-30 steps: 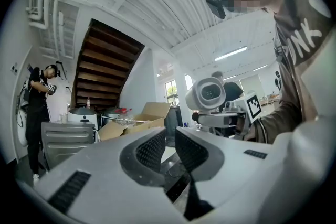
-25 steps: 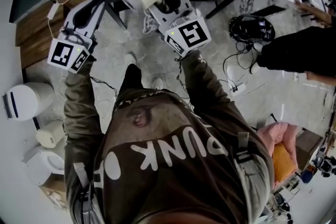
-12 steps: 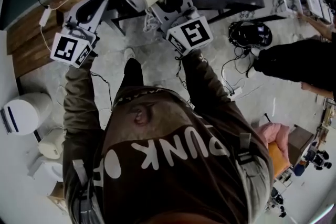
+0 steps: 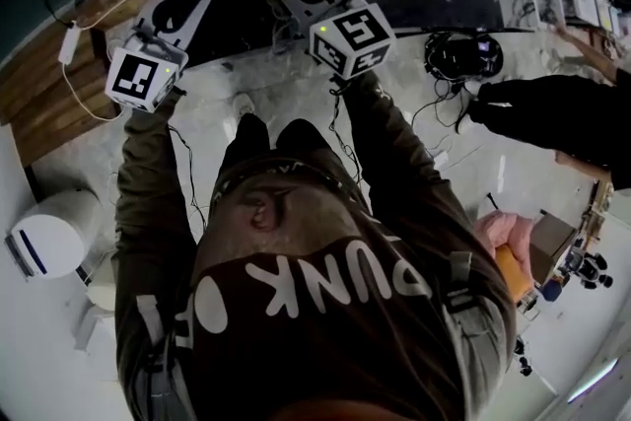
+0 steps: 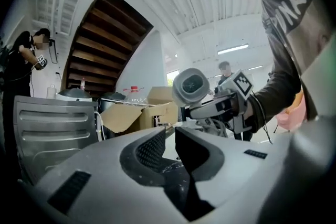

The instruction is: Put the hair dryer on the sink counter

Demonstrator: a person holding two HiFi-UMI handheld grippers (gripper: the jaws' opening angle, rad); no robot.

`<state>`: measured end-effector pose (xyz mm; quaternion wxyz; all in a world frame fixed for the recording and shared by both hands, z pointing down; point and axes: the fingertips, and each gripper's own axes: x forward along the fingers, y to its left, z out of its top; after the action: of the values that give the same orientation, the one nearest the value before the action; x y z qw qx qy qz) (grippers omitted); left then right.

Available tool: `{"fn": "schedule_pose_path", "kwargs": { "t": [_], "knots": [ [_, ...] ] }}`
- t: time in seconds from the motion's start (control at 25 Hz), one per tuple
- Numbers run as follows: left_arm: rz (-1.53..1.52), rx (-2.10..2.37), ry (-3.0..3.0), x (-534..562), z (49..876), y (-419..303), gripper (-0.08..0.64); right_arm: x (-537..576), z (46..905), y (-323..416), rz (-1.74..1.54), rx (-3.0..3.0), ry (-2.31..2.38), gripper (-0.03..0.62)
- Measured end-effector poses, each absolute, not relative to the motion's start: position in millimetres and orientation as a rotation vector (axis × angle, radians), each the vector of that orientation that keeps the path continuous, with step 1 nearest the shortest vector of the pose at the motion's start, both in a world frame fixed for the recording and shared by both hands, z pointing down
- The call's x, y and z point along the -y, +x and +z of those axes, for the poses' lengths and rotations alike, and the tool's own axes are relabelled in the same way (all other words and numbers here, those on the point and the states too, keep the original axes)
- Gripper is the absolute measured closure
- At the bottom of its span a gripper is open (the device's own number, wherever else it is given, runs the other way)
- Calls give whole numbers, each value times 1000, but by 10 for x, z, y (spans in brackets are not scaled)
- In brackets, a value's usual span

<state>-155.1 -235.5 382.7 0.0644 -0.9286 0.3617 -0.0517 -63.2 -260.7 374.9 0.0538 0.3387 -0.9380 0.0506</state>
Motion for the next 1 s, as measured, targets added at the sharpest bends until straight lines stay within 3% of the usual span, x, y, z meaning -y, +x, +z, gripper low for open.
{"fn": "schedule_pose_path", "kwargs": {
  "t": [0.56, 1.0],
  "knots": [
    [-200, -1140, -2833, 2993, 4375, -1585, 503, 3612, 4865, -1007, 575, 2482, 855, 434],
    [-230, -1162, -2839, 3119, 4635, -1623, 503, 3842, 5551, -1029, 663, 2087, 791, 434]
  ]
}}
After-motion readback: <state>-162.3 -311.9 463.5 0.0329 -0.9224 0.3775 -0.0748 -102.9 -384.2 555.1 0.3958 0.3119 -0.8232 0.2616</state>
